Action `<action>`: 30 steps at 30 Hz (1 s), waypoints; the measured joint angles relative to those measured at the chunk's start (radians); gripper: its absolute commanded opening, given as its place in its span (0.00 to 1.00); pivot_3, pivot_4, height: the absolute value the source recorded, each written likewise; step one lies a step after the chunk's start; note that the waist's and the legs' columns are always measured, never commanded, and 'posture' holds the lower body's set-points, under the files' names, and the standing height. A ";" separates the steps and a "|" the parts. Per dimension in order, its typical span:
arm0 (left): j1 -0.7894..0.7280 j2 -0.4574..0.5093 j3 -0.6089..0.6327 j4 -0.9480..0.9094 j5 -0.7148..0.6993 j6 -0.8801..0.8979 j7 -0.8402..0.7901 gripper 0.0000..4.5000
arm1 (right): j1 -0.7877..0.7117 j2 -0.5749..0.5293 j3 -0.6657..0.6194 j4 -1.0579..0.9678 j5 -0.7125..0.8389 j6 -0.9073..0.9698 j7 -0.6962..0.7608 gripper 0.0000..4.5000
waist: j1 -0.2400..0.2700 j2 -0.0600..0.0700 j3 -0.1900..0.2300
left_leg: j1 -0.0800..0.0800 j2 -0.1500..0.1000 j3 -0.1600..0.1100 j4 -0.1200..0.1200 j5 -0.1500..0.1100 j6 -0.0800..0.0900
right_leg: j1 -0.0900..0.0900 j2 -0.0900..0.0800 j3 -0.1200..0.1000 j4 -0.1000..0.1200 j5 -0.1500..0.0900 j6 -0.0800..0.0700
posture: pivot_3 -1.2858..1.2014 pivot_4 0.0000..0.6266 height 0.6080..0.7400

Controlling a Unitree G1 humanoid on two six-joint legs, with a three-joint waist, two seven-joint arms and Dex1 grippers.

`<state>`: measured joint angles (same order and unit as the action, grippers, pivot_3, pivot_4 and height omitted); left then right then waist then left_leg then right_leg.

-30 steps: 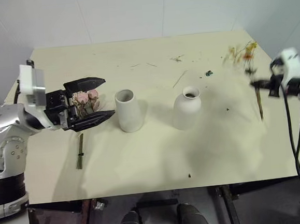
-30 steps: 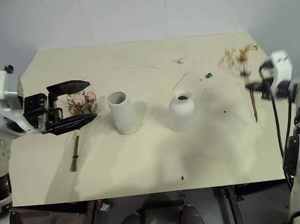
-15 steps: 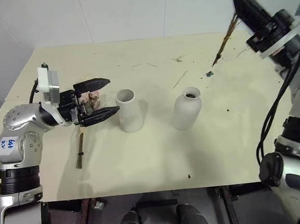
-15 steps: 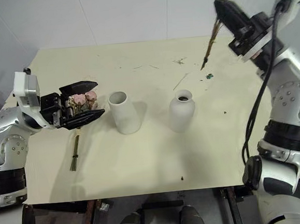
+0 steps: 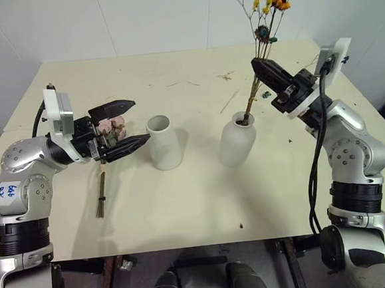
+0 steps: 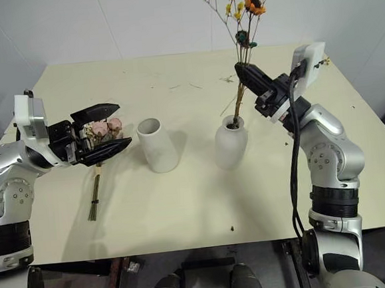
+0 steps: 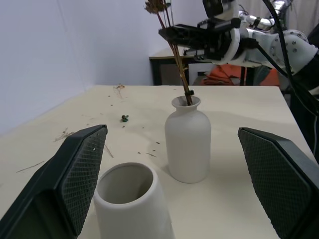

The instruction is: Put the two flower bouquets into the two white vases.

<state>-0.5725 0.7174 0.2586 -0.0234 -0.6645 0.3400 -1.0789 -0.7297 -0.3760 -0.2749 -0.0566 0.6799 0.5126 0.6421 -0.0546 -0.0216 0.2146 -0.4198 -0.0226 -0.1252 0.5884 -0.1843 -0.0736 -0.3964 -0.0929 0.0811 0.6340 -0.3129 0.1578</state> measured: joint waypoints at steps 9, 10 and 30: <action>0.048 0.040 0.052 -0.008 0.004 0.001 0.032 1.00 | 0.076 -0.007 0.088 0.027 -0.120 -0.180 0.082 0.37 | -0.001 0.000 0.000 | 0.000 0.000 0.000 -0.001 0.000 0.000 | 0.000 0.000 0.000 0.000 0.000 0.000 | 0.52 0.24 1.00; 0.057 0.055 0.066 -0.005 0.006 0.001 0.037 1.00 | 0.082 -0.018 0.093 0.027 -0.130 -0.193 0.095 0.44 | -0.001 0.000 0.000 | 0.000 0.000 0.000 -0.001 0.000 0.000 | 0.000 0.000 0.000 0.000 0.000 0.000 | 0.52 0.24 1.00; -0.036 0.313 -0.148 0.195 0.293 0.606 0.357 1.00 | 0.090 -0.498 0.022 -0.001 0.008 -0.047 0.466 0.99 | -0.002 -0.001 0.000 | 0.000 0.001 0.001 -0.007 -0.001 0.001 | 0.000 0.001 0.000 -0.005 -0.001 -0.001 | 0.52 0.24 1.00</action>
<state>-0.6085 1.0299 0.1101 0.1717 -0.3710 0.9457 -0.7216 -0.6396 -0.8740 -0.2525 -0.0578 0.6877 0.4658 1.1079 -0.0567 -0.0222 0.2151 -0.4193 -0.0217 -0.1242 0.5818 -0.1849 -0.0727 -0.3968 -0.0922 0.0810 0.6288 -0.3135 0.1568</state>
